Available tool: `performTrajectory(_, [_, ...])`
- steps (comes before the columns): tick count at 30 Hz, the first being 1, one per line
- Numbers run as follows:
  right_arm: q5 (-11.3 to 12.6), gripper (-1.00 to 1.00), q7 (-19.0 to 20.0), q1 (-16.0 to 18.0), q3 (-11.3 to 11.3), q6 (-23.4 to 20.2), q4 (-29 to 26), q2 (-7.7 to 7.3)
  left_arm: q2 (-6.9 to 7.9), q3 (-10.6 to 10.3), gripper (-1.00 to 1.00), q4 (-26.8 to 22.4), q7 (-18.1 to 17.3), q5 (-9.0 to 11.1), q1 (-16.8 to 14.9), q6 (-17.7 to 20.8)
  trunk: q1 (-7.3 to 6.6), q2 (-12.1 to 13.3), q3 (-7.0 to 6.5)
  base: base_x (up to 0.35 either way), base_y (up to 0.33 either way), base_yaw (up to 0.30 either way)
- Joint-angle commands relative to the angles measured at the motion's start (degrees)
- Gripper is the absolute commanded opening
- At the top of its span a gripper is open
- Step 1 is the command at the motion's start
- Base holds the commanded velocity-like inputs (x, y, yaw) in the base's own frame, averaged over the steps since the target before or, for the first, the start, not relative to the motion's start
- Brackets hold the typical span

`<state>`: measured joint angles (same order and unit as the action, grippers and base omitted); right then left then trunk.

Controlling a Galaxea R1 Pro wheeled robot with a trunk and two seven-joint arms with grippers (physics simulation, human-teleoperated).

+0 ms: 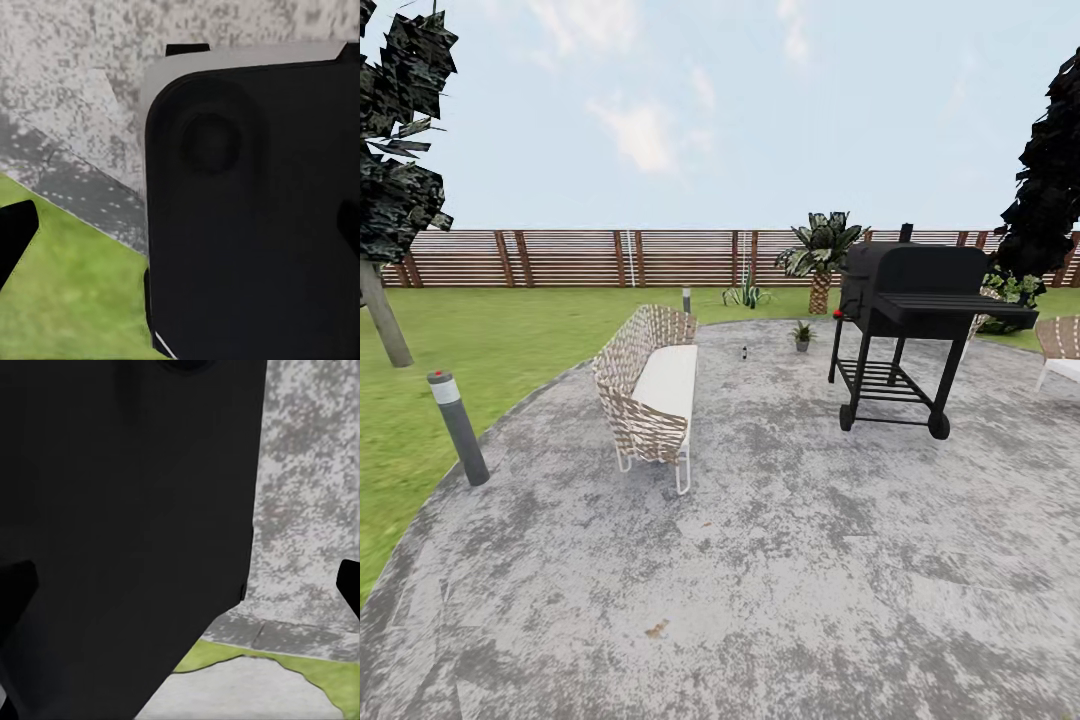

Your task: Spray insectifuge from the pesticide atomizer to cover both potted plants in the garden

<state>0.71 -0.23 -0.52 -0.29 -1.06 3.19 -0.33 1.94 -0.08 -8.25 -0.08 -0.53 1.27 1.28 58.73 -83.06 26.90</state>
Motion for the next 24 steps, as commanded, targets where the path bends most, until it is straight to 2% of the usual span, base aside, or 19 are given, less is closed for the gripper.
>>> performTrajectory(1, [0.0, 1.0, 0.0, 0.0, -0.1, -0.1, -0.1, -0.01, 0.03, 0.0, 1.0, -16.8, 0.0, -0.1, 0.0, 0.1, 0.0, 0.0, 0.03, 0.0, 0.0, 0.0])
performTrajectory(3, [0.0, 1.0, 0.0, 0.0, -0.1, 0.0, -1.0, -0.1, 0.06, 0.0, 1.0, -20.7, 0.0, -0.1, 0.0, 0.1, 0.0, 0.0, 0.03, 0.0, 0.0, 0.0])
performTrajectory(6, [-0.2, 1.0, 0.0, 0.0, 0.0, 0.1, -5.5, -0.23, 0.05, 0.0, 1.0, -25.4, 0.0, -0.1, 0.0, -0.5, 0.0, 0.0, 0.03, 0.0, 0.0, 0.0])
performTrajectory(9, [-0.4, 1.0, 0.0, 0.0, 0.1, 0.1, -10.6, -0.21, 0.01, 0.0, 1.0, -27.6, 0.0, -0.1, -0.6, -4.0, 0.0, 0.0, 0.03, 0.0, 0.0, 0.0])
performTrajectory(17, [-0.5, 1.0, 0.0, 0.0, 0.1, 0.1, -24.3, -0.2, -0.35, 0.0, 1.0, -28.2, 0.0, 0.0, -6.8, -12.5, 0.0, 0.0, 0.03, 0.0, 0.0, 0.0])
performTrajectory(23, [-0.5, 1.0, 0.0, 0.3, 0.1, -0.5, -38.0, -0.2, -1.94, -0.1, 1.0, -28.2, 0.0, 0.0, -13.5, -14.1, 0.0, 0.0, 0.03, 0.0, 0.0, 0.0])
performTrajectory(24, [-0.4, 1.0, 0.0, 0.3, 0.1, -0.5, -38.6, -0.2, -1.99, -0.1, 1.0, -28.2, 0.0, 0.0, -13.8, -14.2, 0.0, 0.0, 0.03, 0.0, 0.0, 0.0])
